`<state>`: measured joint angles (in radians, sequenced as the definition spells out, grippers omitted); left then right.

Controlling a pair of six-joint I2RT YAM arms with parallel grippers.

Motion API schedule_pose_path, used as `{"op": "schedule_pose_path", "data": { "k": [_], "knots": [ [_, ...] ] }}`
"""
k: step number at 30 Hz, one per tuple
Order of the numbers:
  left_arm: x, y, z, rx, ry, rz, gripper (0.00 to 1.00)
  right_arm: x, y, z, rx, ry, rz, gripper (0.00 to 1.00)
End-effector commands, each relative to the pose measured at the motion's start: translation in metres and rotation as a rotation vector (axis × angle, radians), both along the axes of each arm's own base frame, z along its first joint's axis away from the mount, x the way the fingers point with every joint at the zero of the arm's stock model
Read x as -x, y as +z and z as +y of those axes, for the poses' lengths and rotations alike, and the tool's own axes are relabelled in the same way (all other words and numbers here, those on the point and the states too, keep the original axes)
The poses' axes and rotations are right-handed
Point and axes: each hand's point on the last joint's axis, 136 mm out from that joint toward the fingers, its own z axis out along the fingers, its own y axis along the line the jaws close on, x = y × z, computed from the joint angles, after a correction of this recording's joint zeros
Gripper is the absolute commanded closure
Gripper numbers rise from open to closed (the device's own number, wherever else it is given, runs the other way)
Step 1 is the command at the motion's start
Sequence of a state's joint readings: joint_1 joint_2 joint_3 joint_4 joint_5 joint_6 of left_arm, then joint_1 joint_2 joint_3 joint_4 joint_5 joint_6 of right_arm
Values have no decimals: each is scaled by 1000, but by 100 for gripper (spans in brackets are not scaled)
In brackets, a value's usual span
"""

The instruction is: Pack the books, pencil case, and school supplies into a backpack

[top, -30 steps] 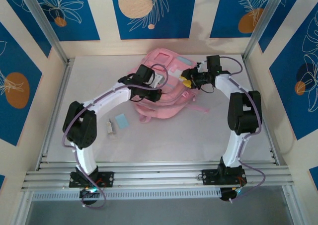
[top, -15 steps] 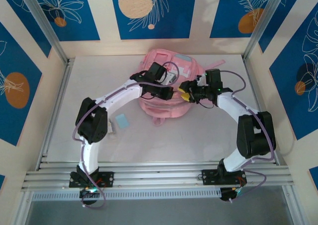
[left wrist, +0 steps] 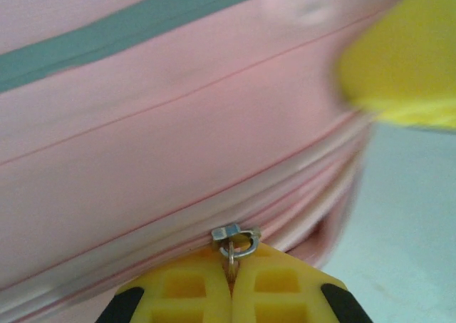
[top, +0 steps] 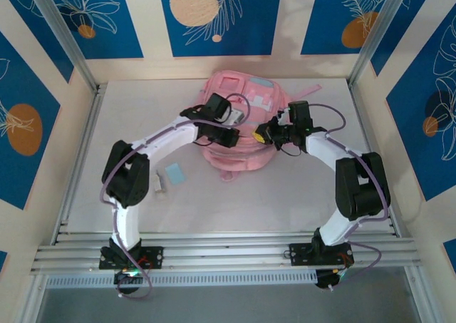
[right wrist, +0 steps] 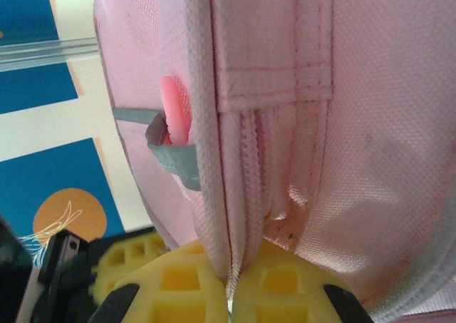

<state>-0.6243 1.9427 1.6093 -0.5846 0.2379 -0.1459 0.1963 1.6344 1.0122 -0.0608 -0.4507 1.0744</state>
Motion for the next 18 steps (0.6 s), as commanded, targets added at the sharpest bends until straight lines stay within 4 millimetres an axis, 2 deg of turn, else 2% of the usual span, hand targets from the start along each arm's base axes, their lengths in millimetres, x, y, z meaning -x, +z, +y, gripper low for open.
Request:
{"op": "schedule_pose_path", "data": {
  "k": [1,4,6,7,11,15,16,18],
  "knots": [
    [-25,5,82,-160,124,-54,100,-5,15,-27,82,-32,-89,100],
    [-43,0,114,-200,189,-67,100,-6,19,-32,91,-10,-103,100],
    [-46,-2,123,-217,205,-61,100,-8,22,-38,114,3,-116,100],
    [-42,-3,121,-216,193,-53,100,-11,23,-42,138,12,-130,100],
    [-14,2,91,-118,104,-9,100,-30,28,-72,242,-8,-152,100],
    [33,14,47,30,-55,46,100,-54,42,-93,295,18,-212,100],
    [43,15,42,27,-89,47,100,-58,46,-94,301,49,-232,100],
    [47,8,46,-28,-116,24,100,-62,50,-91,294,109,-251,100]
  ]
}}
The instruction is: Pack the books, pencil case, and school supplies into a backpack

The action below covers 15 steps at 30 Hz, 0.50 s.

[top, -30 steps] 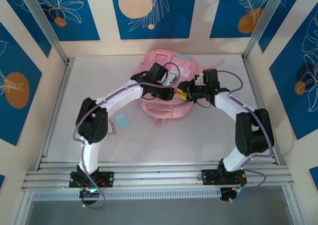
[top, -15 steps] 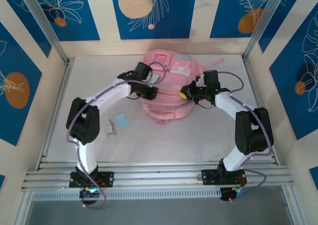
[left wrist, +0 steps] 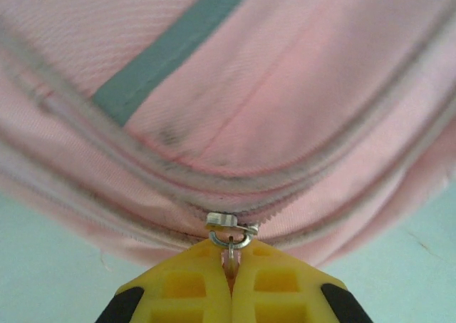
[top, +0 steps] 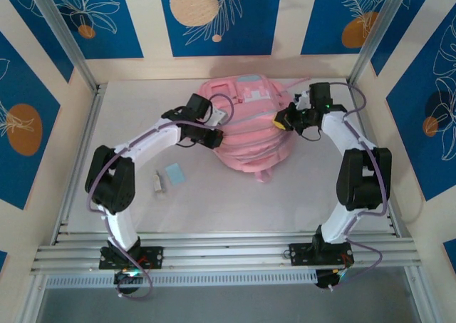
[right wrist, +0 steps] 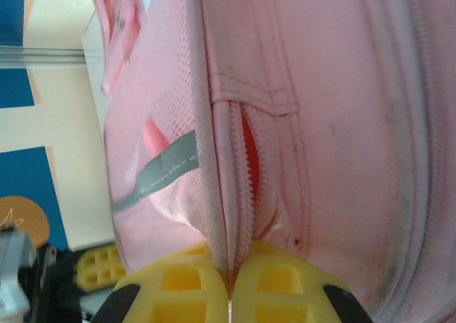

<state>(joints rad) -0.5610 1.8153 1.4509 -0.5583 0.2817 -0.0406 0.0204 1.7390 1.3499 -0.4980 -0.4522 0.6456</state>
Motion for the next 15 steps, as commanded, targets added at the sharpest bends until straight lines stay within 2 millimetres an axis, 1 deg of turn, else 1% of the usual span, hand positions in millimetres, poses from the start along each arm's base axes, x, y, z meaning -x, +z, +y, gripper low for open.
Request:
{"op": "schedule_pose_path", "data": {
  "k": [1,3,5,7,10,12,14,15],
  "knots": [
    [30,-2,18,-68,-52,42,100,-24,25,-18,87,81,-159,100],
    [23,-12,30,-124,-51,34,100,-24,24,-16,97,131,-165,100],
    [12,-25,44,-187,-51,25,100,-23,20,-18,127,151,-171,100],
    [-5,-38,66,-280,-43,5,100,-23,18,-21,147,166,-185,100],
    [-36,-55,104,-412,19,-26,100,-22,17,-26,164,178,-197,100],
    [-59,-55,129,-481,103,-58,100,-22,17,-27,167,188,-203,100],
    [-86,-47,159,-560,258,-121,100,-21,17,-28,171,197,-202,100],
    [-96,-41,169,-583,330,-145,100,-21,18,-27,164,201,-203,100]
  ]
}}
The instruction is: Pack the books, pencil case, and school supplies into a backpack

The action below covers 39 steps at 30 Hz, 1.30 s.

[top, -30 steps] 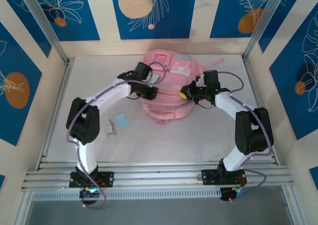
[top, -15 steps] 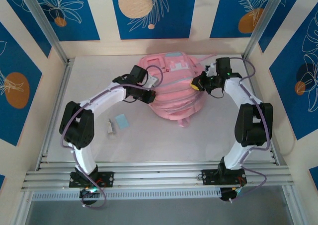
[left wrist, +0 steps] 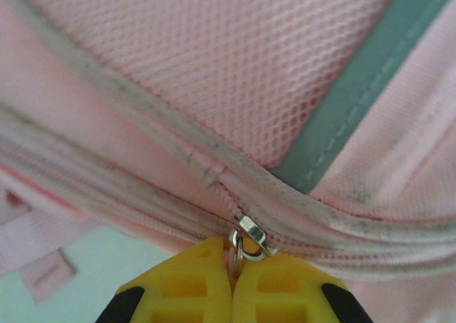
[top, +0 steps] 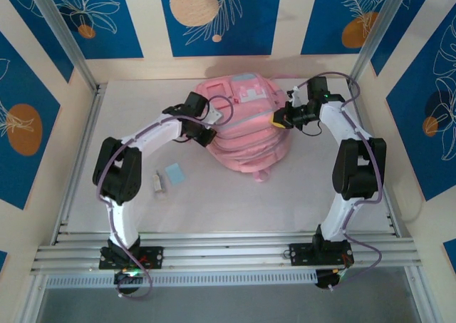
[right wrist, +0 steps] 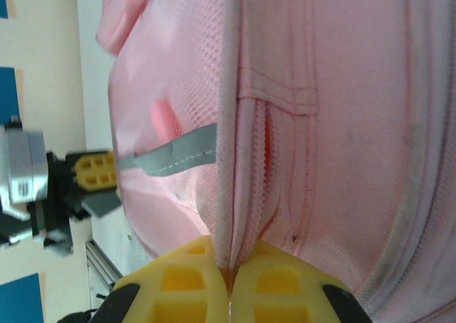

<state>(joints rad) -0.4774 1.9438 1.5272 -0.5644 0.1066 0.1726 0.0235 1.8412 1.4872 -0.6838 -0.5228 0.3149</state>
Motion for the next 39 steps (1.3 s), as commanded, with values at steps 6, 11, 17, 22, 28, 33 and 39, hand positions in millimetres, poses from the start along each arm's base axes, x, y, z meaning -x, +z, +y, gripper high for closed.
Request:
{"op": "schedule_pose_path", "data": {
  "k": [6,11,17,22,28,33,39],
  "knots": [
    [-44,16,110,-170,458,-116,83,-18,28,-15,7,4,-149,100],
    [-24,26,98,-76,378,-124,52,-14,25,1,-8,42,-138,100],
    [11,34,110,-81,405,-76,37,-8,41,23,-93,52,-156,93],
    [53,30,134,-109,537,7,31,3,55,36,-86,48,-186,66],
    [107,7,159,-116,736,127,0,10,55,32,30,-25,-200,1],
    [136,-2,181,-77,890,86,0,8,53,15,112,-129,-205,1],
    [158,-33,186,-20,972,149,0,6,47,-7,115,-233,-212,1]
  ]
}}
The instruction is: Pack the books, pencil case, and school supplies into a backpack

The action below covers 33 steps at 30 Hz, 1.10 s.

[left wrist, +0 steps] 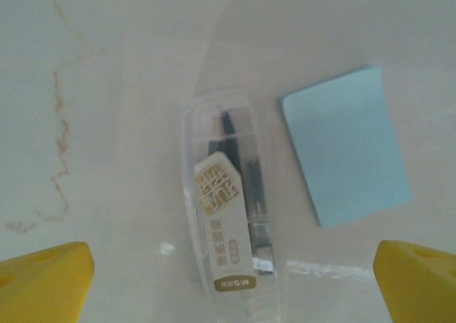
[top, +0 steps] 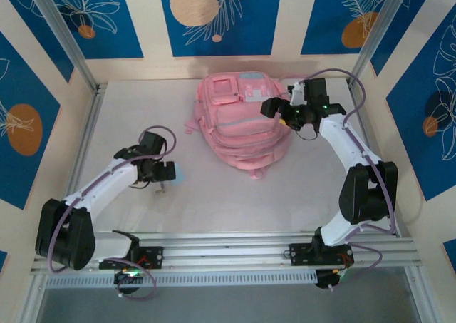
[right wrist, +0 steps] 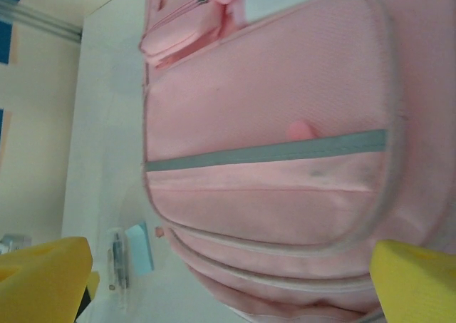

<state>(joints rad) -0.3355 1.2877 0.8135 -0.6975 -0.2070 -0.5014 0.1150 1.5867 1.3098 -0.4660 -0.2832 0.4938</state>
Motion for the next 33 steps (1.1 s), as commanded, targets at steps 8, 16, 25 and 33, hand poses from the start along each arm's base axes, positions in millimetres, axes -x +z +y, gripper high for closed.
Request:
{"op": "schedule_pose_path", "data": {
  "k": [8,16,25,33],
  "knots": [
    [-3,-42,5,40,124,-7,6,13,-14,-17,18,-96,-5,0],
    [-10,-61,7,76,137,15,27,34,-18,-6,19,-64,-8,5],
    [-16,-62,3,94,113,10,58,41,0,10,4,-14,-55,10],
    [-52,18,-48,333,-75,-178,59,55,7,65,-90,163,-50,13]
  ]
}}
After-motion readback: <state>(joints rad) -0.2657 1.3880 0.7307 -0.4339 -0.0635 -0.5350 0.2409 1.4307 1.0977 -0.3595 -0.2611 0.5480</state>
